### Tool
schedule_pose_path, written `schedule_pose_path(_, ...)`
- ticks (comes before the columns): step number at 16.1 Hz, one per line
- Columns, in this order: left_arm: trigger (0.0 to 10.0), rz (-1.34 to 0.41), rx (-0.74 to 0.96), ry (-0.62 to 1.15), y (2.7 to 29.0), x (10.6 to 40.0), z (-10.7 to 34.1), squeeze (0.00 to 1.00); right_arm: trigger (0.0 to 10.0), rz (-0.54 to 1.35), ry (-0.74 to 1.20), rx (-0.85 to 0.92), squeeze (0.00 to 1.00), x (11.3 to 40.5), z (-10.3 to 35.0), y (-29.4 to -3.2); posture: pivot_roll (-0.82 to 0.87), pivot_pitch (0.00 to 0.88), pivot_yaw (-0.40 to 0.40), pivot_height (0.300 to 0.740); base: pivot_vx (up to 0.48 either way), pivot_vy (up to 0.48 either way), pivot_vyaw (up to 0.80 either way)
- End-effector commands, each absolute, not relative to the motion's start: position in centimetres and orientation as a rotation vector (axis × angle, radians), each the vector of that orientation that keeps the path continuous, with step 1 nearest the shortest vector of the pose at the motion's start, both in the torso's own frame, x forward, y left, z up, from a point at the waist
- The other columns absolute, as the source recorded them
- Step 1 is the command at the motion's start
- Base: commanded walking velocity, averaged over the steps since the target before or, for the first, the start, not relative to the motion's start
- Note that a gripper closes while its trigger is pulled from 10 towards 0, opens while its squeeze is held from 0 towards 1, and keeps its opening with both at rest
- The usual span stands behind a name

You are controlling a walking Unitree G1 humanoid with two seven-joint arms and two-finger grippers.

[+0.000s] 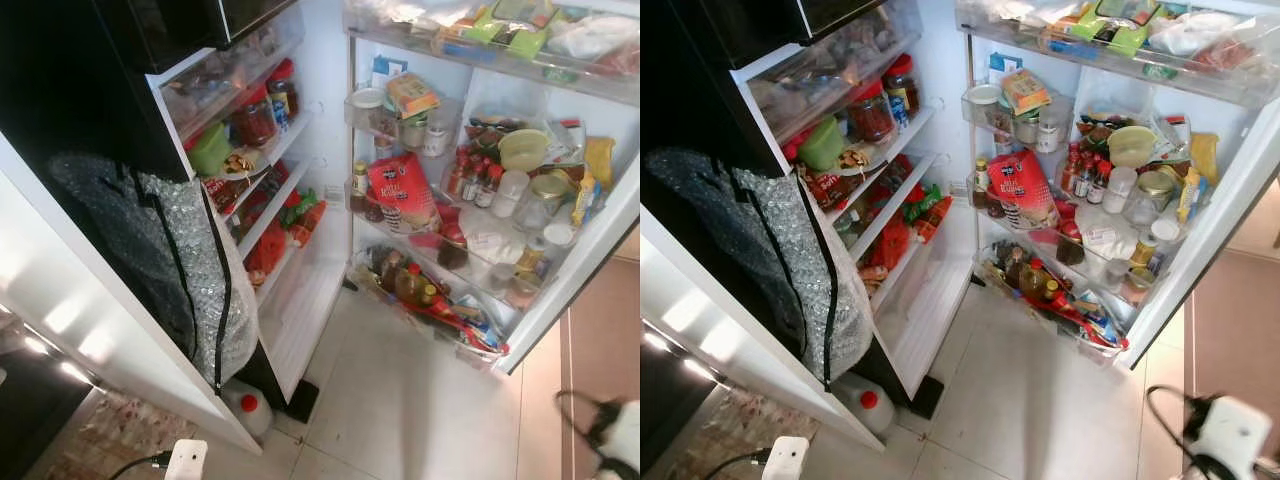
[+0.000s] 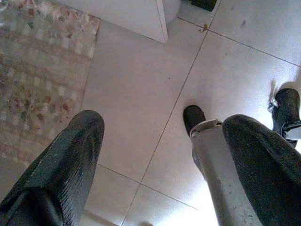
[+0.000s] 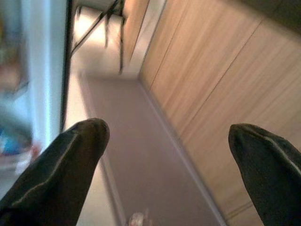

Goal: Restocking fridge

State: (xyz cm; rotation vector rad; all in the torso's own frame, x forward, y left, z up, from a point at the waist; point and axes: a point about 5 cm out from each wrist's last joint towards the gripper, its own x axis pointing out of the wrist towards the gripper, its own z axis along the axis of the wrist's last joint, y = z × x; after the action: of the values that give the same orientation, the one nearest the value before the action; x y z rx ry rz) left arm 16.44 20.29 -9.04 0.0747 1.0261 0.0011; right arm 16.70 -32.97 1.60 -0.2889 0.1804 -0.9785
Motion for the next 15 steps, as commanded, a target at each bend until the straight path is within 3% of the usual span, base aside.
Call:
schedule_pose_path(1, 10.0, -0.001, 0.093, 1.04, 20.7, 16.0, -9.1, 0.0, 10.0, -1.062, 0.115, -0.278, 0.0, 16.4, 2.9, -33.1, -0.21, 0.0, 0.108, 0.74, 0.0, 0.0, 0.0)
schedule_pose_path(8, 10.0, -0.004, 0.103, 1.04, 20.8, 16.0, -9.1, 0.0, 10.0, -1.045, -0.132, -0.211, 0.0, 20.3, 9.4, -31.8, -0.21, 0.0, 0.111, 0.74, 0.0, 0.0, 0.0)
schedule_pose_path(15, 10.0, 0.009, 0.093, 1.04, 20.9, 16.0, -9.1, 0.0, 10.0, -1.04, -0.142, -0.195, 0.0, 21.5, 11.6, -31.1, -0.2, 0.016, 0.098, 0.74, 0.0, 0.0, 0.0)
